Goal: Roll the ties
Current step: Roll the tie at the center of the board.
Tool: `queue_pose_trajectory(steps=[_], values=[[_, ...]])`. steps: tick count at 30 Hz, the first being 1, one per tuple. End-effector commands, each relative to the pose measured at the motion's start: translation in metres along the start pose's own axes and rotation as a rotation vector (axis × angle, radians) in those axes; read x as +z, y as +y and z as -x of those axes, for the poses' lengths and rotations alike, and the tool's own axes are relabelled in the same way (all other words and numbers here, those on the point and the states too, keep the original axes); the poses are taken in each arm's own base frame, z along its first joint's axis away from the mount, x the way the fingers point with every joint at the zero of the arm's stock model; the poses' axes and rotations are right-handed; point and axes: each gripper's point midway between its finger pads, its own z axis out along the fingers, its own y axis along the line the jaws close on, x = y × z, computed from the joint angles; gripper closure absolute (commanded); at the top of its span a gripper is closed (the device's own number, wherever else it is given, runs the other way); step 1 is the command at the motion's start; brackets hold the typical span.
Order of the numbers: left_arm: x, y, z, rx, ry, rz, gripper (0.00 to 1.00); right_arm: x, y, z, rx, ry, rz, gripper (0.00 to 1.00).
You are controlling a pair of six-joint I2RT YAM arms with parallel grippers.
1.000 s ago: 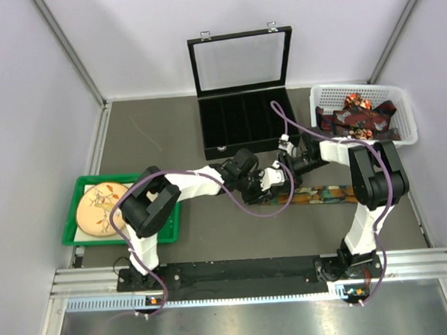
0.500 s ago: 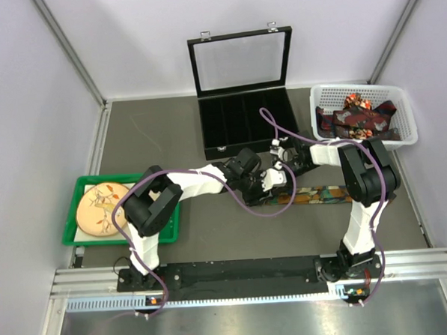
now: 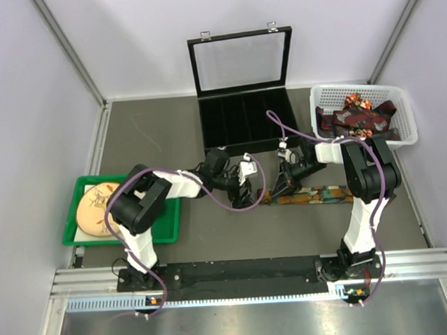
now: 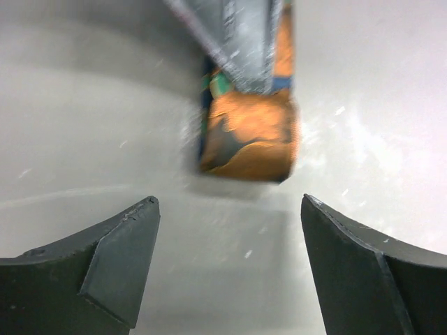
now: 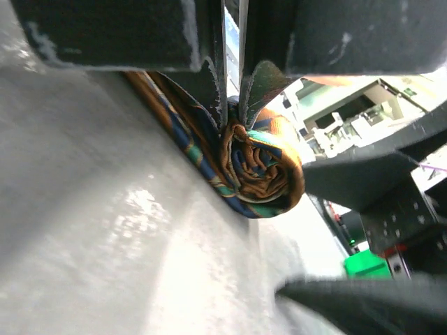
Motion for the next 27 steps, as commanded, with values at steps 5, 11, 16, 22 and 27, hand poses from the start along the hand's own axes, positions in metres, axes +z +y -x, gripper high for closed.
queue_pose_trajectory(steps=[5,11,16,22,27], values=[[0.037,-0.021,0.034,0.071,-0.238,-0.094,0.16,0.002,-0.053,-0.002,-0.019,0.005,-0.227,1.00],[0.059,-0.012,0.032,0.051,-0.250,-0.074,0.30,0.004,-0.050,-0.004,-0.027,0.014,-0.203,1.00],[0.053,-0.006,0.007,0.115,-0.065,-0.017,0.56,-0.006,-0.026,0.001,-0.073,0.014,-0.141,1.00],[0.026,-0.014,-0.041,0.090,0.236,0.025,0.68,-0.033,-0.002,0.011,-0.127,-0.017,-0.102,0.75],[0.017,-0.014,-0.052,0.055,0.354,0.067,0.71,-0.039,0.024,0.007,-0.145,-0.029,0.000,0.65]])
